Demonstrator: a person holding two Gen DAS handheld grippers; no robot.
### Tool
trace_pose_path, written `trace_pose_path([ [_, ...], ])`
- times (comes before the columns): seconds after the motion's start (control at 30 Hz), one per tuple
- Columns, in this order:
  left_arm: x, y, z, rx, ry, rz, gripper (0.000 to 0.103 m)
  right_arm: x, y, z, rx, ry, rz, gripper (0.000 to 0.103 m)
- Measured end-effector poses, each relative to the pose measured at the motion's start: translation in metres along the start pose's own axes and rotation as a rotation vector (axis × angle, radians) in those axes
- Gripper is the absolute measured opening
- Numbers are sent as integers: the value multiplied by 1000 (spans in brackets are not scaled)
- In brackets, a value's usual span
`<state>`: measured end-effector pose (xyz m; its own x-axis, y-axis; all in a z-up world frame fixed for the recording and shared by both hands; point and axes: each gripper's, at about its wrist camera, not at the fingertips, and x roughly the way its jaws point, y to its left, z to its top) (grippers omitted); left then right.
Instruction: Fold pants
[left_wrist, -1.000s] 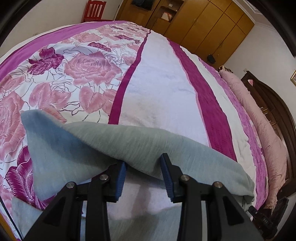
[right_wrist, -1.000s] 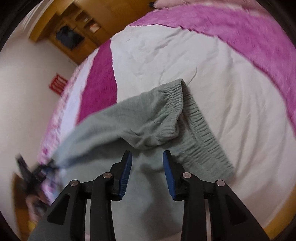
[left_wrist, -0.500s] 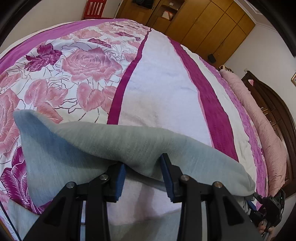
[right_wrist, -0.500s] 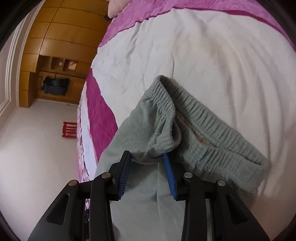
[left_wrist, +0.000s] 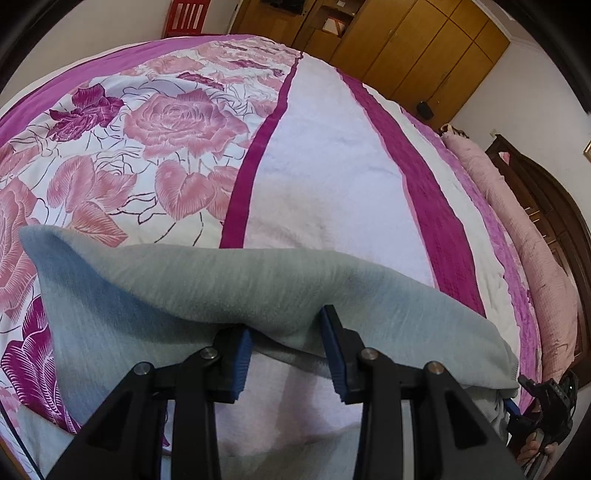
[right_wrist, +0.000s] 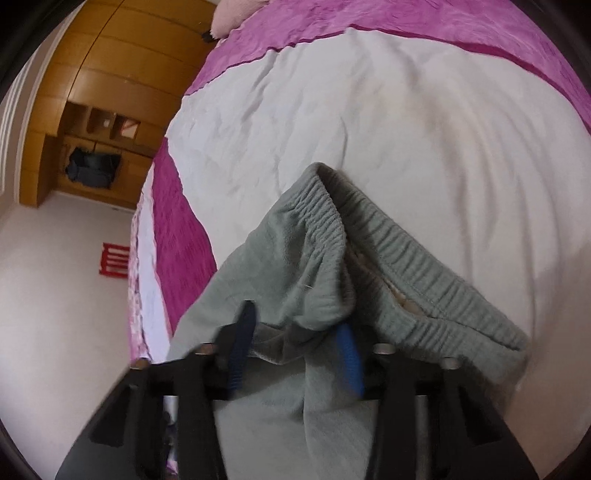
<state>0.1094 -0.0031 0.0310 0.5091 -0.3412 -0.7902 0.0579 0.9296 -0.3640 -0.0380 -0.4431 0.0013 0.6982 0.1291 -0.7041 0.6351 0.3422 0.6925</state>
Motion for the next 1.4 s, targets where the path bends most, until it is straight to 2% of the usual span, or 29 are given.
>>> trace_pose_path([
  [0.03, -1, 0, 0, -2, -1, -3, 33, 0, 1, 1, -19, -1, -3, 22],
  [0.07, -3, 0, 0, -3, -1, -13, 24, -2, 1, 2, -34, -4, 7, 18],
  [0.13, -8, -1, 0, -3, -5, -36, 11, -8, 0, 4, -43, -14, 27, 16],
  [0.17, -12, -1, -1, -2, -12, -47, 9, -12, -1, 6, -49, -21, 39, 15],
  [0.4, -37, -5, 1, -18, -46, -109, 4, -41, -3, 11, -82, -54, 106, 10],
  [0.67, -67, -20, -7, 39, -97, -118, 2, -64, 2, 3, -140, -64, 152, 9],
  [0.97, -123, -25, -25, 73, -151, -131, 2, -95, -4, 0, -175, -91, 159, 8],
  [1.27, -170, -24, -71, 109, -137, -139, 2, -112, -17, -11, -197, -83, 155, 8],
  [1.4, -179, -26, -95, 121, -104, -137, 2, -118, -25, -15, -196, -85, 154, 8],
])
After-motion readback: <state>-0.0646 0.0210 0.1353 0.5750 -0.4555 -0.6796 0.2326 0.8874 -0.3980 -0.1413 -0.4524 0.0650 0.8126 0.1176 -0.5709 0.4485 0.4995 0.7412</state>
